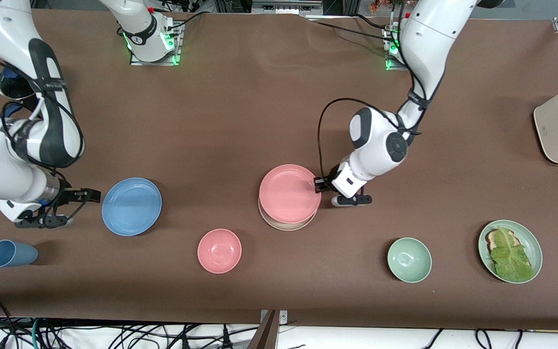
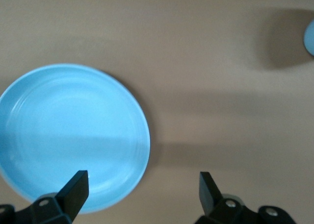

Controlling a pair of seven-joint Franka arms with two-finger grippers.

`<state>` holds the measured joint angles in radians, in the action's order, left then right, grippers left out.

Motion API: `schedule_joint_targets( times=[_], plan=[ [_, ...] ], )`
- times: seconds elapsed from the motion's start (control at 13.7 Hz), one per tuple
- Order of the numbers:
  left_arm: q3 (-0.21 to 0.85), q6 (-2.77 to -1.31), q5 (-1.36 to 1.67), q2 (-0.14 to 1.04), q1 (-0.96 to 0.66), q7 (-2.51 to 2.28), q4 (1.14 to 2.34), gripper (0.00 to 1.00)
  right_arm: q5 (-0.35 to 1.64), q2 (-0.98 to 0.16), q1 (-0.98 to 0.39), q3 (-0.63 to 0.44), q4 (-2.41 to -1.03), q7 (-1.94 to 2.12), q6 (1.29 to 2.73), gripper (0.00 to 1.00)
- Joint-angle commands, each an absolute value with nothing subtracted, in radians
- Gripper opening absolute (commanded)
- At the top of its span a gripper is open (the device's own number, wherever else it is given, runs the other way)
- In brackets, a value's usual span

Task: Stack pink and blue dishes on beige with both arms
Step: 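Lower the pink plate onto the beige plate while the right gripper reaches the blue plate, then open the left gripper and raise it while the right gripper grasps the blue plate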

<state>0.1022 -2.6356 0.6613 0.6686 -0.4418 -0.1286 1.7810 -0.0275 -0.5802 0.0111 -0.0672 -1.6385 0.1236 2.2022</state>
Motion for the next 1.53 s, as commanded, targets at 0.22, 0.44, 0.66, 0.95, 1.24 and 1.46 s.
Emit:
schedule_joint_targets(
  times=[0.22,0.44,0.66,0.95,1.24,1.46],
  plan=[
    [0.081,-2.631,0.684,0.701,-0.448,-0.133,1.724,0.00,0.024,-0.707,0.017,-0.058,-1.618,0.124,2.388,0.98],
    [0.078,-2.631,0.684,0.703,-0.443,-0.130,1.718,0.27,0.026,-0.709,0.020,-0.055,-1.641,0.124,2.388,0.87],
    [0.078,-2.631,0.684,0.709,-0.437,-0.124,1.718,0.41,0.026,-0.707,0.017,-0.055,-1.666,0.124,2.388,0.55],
    [0.077,-2.609,0.683,0.671,-0.416,-0.127,1.718,0.70,0.054,-0.704,0.017,-0.054,-1.669,0.129,2.369,0.04],
    [0.023,-2.386,0.561,0.603,-0.390,-0.127,1.677,0.71,0.057,-0.686,0.020,-0.045,-1.657,0.141,2.303,0.00],
    [0.025,-2.144,0.320,0.592,-0.313,-0.129,1.554,0.73,0.064,-0.617,0.017,-0.009,-1.619,0.141,2.182,0.00]
  ],
)
